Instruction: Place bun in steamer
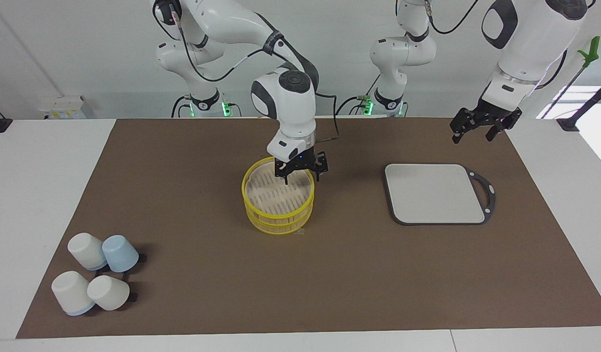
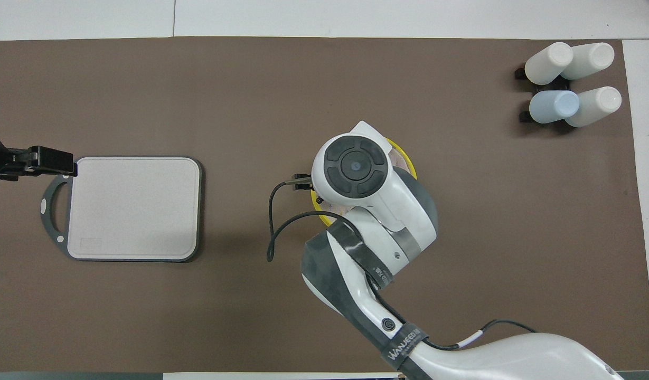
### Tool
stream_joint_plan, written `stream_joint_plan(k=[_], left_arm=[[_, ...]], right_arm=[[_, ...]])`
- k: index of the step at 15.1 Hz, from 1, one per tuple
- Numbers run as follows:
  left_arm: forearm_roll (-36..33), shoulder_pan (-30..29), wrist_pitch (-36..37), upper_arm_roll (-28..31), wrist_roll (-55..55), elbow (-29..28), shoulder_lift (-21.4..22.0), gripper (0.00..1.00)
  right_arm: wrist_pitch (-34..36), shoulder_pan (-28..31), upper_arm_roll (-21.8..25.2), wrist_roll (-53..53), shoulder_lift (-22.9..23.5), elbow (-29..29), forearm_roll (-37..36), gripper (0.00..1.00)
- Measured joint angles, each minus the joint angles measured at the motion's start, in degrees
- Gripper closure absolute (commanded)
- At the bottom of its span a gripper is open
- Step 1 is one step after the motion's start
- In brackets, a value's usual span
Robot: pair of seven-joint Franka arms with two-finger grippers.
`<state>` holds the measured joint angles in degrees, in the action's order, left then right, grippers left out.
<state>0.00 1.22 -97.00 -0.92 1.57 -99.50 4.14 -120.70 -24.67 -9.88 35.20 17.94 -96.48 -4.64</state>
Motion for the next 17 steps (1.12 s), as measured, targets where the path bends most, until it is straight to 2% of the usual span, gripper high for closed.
stream_joint_plan(k=[5, 13, 17], left_arm=[[0.0, 0.0, 0.0, 0.0, 0.0, 0.0, 0.0, 0.00], [0.0, 0.0, 0.0, -0.1, 0.0, 0.0, 0.0, 0.00], [0.0, 0.0, 0.0, -0.1, 0.0, 0.0, 0.0, 0.00]], right_arm=[[8.8, 7.6, 0.1, -2.1, -5.0, 0.4, 0.0, 0.00], [26.9, 26.3, 0.5, -22.4, -16.3, 0.6, 4.6, 0.00], [32.9, 32.2, 0.6, -28.2, -20.6, 0.5, 5.9, 0.00]])
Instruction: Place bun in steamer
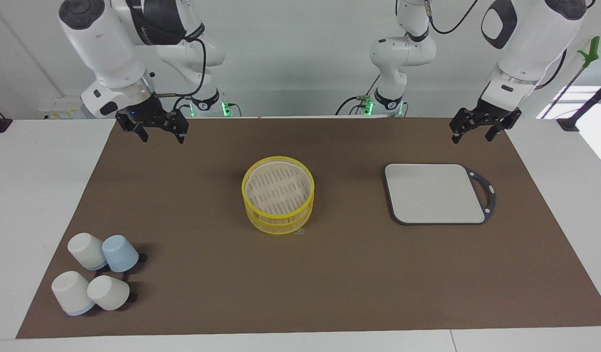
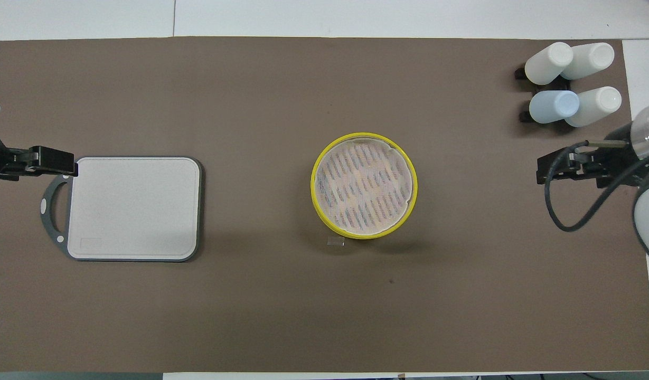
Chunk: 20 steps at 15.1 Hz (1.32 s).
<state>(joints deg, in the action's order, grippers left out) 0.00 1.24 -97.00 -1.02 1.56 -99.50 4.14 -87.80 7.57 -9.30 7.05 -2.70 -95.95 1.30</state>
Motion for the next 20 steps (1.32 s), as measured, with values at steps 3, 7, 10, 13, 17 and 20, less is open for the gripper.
stream_joint_plan(k=[3, 7, 10, 13, 17, 20], left_arm=[[0.0, 0.0, 0.0, 0.0, 0.0, 0.0, 0.0, 0.00], [0.0, 0.0, 0.0, 0.0, 0.0, 0.0, 0.0, 0.00], [0.0, 0.0, 0.0, 0.0, 0.0, 0.0, 0.0, 0.00], [0.0, 0.0, 0.0, 0.0, 0.0, 0.0, 0.0, 0.00], [0.0, 0.0, 0.0, 0.0, 0.0, 0.0, 0.0, 0.00], [0.0, 0.0, 0.0, 0.0, 0.0, 0.0, 0.0, 0.00]], right_arm=[[2.1, -0.1, 1.0, -1.3, -2.3, -0.4, 0.0, 0.00], [1.8, -5.1, 7.6, -2.0, -3.3, -1.6, 0.1, 0.00], [-0.5, -5.8, 8.8, -3.1, -3.0, -2.0, 0.0, 0.00], [-0.7, -5.8, 9.2, -4.2, -2.7, -2.0, -0.1, 0.00], [-0.6, -5.9, 9.2, -4.3, -2.7, -2.0, -0.2, 0.00], [-0.7, -5.9, 9.2, -5.8, -2.7, -2.0, -2.1, 0.00]])
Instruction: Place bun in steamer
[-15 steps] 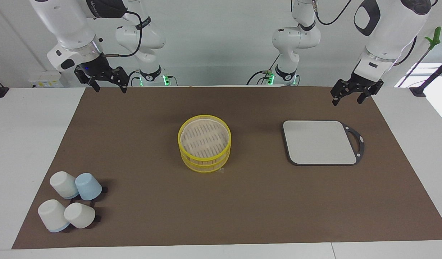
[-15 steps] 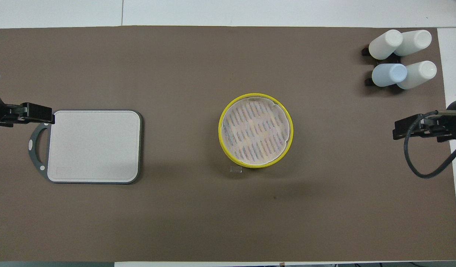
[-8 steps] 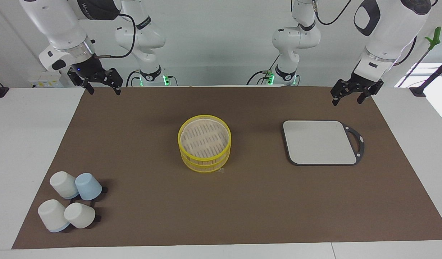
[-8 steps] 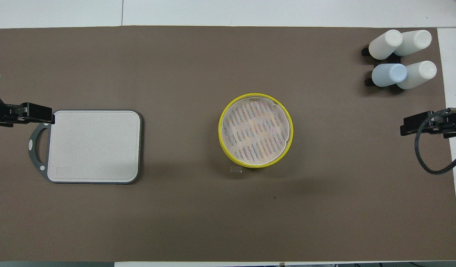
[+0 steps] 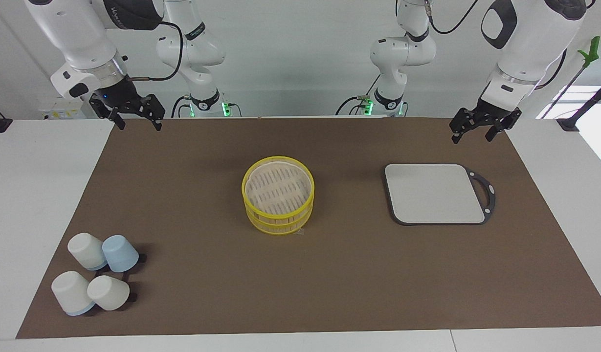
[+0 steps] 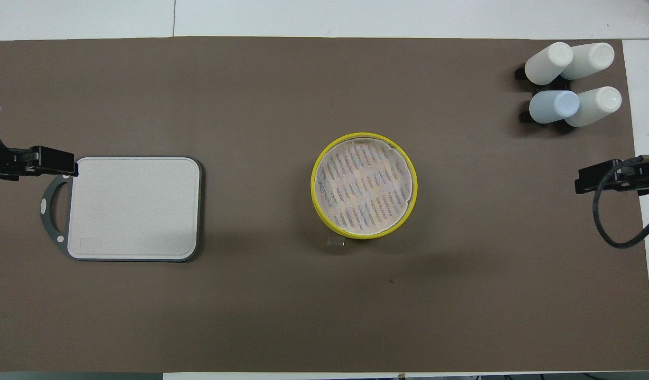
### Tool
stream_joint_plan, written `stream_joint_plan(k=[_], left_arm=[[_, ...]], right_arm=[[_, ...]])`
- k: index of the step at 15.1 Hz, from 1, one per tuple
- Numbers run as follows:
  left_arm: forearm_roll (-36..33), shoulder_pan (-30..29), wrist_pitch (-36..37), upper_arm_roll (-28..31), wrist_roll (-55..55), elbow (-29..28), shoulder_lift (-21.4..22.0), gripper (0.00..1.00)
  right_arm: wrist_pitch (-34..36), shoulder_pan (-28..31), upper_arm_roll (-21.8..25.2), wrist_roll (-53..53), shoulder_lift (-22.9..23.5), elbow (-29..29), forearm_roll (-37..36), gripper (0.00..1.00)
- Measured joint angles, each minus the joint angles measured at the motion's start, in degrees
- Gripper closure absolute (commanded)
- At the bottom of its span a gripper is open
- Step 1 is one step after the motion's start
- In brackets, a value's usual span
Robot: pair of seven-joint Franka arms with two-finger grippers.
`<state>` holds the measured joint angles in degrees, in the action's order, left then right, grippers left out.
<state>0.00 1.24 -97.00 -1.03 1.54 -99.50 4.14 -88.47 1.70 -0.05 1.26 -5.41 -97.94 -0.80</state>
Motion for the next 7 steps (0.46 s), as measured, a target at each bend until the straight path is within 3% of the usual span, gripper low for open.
stream_joint_plan(k=[7], left_arm=[[0.0, 0.0, 0.0, 0.0, 0.0, 0.0, 0.0, 0.00]], right_arm=[[0.0, 0.0, 0.2, -1.0, 0.0, 0.0, -0.6, 0.00]])
